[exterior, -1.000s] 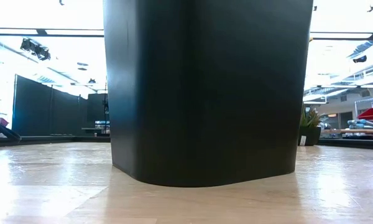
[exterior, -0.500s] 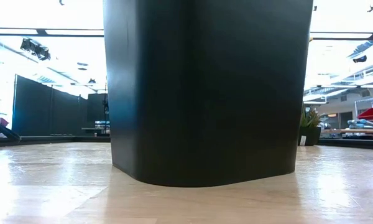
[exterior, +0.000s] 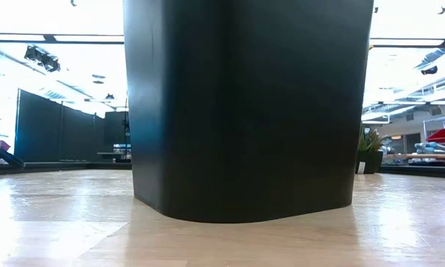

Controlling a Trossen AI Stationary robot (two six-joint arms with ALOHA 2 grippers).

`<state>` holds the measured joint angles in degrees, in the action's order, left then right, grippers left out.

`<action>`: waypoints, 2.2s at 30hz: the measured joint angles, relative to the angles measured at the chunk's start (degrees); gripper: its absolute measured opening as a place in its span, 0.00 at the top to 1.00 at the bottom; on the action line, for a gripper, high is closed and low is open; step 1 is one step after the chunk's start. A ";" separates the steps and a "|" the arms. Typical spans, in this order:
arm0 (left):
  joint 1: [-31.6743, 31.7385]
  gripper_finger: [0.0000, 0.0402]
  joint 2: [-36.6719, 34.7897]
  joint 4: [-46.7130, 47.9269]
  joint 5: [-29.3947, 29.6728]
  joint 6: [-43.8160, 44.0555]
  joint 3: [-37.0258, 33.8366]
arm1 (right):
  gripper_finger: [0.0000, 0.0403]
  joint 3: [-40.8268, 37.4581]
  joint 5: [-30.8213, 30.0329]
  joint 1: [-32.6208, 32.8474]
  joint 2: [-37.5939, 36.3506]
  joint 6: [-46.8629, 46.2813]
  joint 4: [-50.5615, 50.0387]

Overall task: Place trash/remove bag and relplace
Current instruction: Close the light blue trash bag

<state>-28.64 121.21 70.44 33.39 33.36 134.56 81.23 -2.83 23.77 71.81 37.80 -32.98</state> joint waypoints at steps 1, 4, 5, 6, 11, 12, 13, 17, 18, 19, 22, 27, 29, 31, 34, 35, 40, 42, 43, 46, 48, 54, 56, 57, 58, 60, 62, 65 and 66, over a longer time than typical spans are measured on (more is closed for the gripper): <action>0.00 0.67 0.00 0.04 0.00 -0.10 0.00 | 0.94 0.00 0.00 0.03 -0.55 -0.64 -1.80; -0.02 0.73 0.00 0.01 -0.05 -0.19 0.00 | 0.89 0.04 1.94 0.31 -1.81 -3.21 -7.18; -0.02 0.74 0.00 0.03 -0.07 -0.19 0.00 | 0.88 0.04 2.99 0.44 -1.84 -4.26 -8.60; -0.02 0.76 0.00 0.01 -0.11 -0.21 0.00 | 0.88 0.04 3.92 0.50 -1.72 -4.93 -9.76; -0.02 0.79 0.00 -0.65 -1.77 -0.88 0.00 | 0.86 0.04 4.45 0.61 -0.07 -4.80 -9.69; -0.02 0.79 0.00 -0.88 -1.95 -1.22 0.00 | 0.85 0.04 4.33 0.61 0.27 -4.64 -8.93; -0.02 0.79 0.00 -1.07 -2.03 -1.40 0.00 | 0.85 0.04 4.35 0.60 0.61 -4.19 -8.47; -0.02 0.79 0.00 -2.13 -2.15 -1.61 0.00 | 0.85 0.04 4.63 -0.03 2.06 -3.47 -6.24; -0.02 0.79 0.00 -2.35 -2.16 -1.61 0.00 | 0.85 0.04 4.72 -0.18 2.26 -3.16 -6.03; -0.02 0.79 0.00 -2.62 -2.16 -1.61 0.00 | 0.85 0.03 5.10 -0.26 2.64 -2.95 -6.04; -0.02 0.79 -0.02 -3.67 -2.19 -1.61 0.00 | 0.86 0.02 5.91 -1.02 3.40 -2.60 -5.63; -0.02 0.79 -0.02 -4.37 -2.17 -1.40 0.00 | 0.87 0.02 6.93 -1.71 4.04 -2.59 -6.14; -0.02 0.79 -0.02 -4.61 -2.16 -1.29 0.00 | 0.88 0.02 7.08 -2.09 4.04 -2.12 -6.11; -0.02 0.79 -0.02 -4.98 -2.17 -1.22 0.00 | 0.89 0.02 7.08 -2.48 4.02 -1.86 -6.16; -0.02 0.79 -0.04 -5.57 -2.17 -1.24 0.00 | 0.93 0.02 7.16 -3.23 4.06 -1.72 -6.79; -0.02 0.79 -0.04 -5.80 -2.16 -1.33 0.00 | 0.94 0.02 7.26 -3.38 4.06 -1.70 -7.42; -0.02 0.79 -0.04 -6.44 -2.16 -1.46 0.00 | 1.00 0.00 7.45 -4.04 4.06 -1.68 -8.67; -0.02 0.79 -0.04 -6.43 -2.16 -1.48 0.00 | 0.99 0.00 7.45 -4.04 4.06 -1.66 -8.79; -0.02 0.79 -0.04 -6.45 -2.16 -1.49 0.00 | 0.99 0.00 7.44 -4.04 4.06 -1.64 -8.87; -0.02 0.79 -0.04 -6.46 -2.16 -1.53 0.00 | 1.00 0.00 6.00 -4.03 4.05 -1.57 -8.52; -0.02 0.79 -0.04 -6.46 -2.16 -1.53 0.00 | 1.00 -0.02 2.26 -3.87 3.67 -1.44 -7.67; -0.02 0.79 -0.04 -6.60 -2.18 -1.37 0.00 | 1.00 -0.02 -6.58 -1.79 0.30 2.05 -2.98; -0.02 0.79 -0.04 -6.59 -2.17 -1.43 0.00 | 1.00 -0.02 -8.48 -0.96 -0.99 3.12 -0.79; -0.02 0.79 -0.04 -6.59 -2.17 -1.47 0.00 | 1.00 -0.02 -9.53 -0.65 -1.67 3.31 0.44; -0.02 0.79 -0.04 -6.60 -2.16 -1.48 0.01 | 1.00 -0.02 -10.28 -0.38 -2.36 3.43 1.57; -0.02 0.79 -0.04 -6.57 -2.16 -1.59 0.00 | 1.00 0.00 -10.62 -0.05 -3.47 3.46 2.33; -0.02 0.79 -0.04 -6.34 -2.16 -1.74 0.00 | 1.00 0.00 -9.69 0.09 -4.05 3.21 0.73; -0.02 0.79 -0.04 -5.83 -2.16 -1.77 0.00 | 1.00 0.00 -6.07 0.02 -3.92 1.68 -5.54; -0.02 0.79 -0.04 -5.74 -2.16 -1.77 0.00 | 1.00 0.00 -4.56 0.02 -3.53 0.57 -6.82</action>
<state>-28.67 121.16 64.71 31.22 31.59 134.56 81.23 -7.39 23.79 68.29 38.37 -39.80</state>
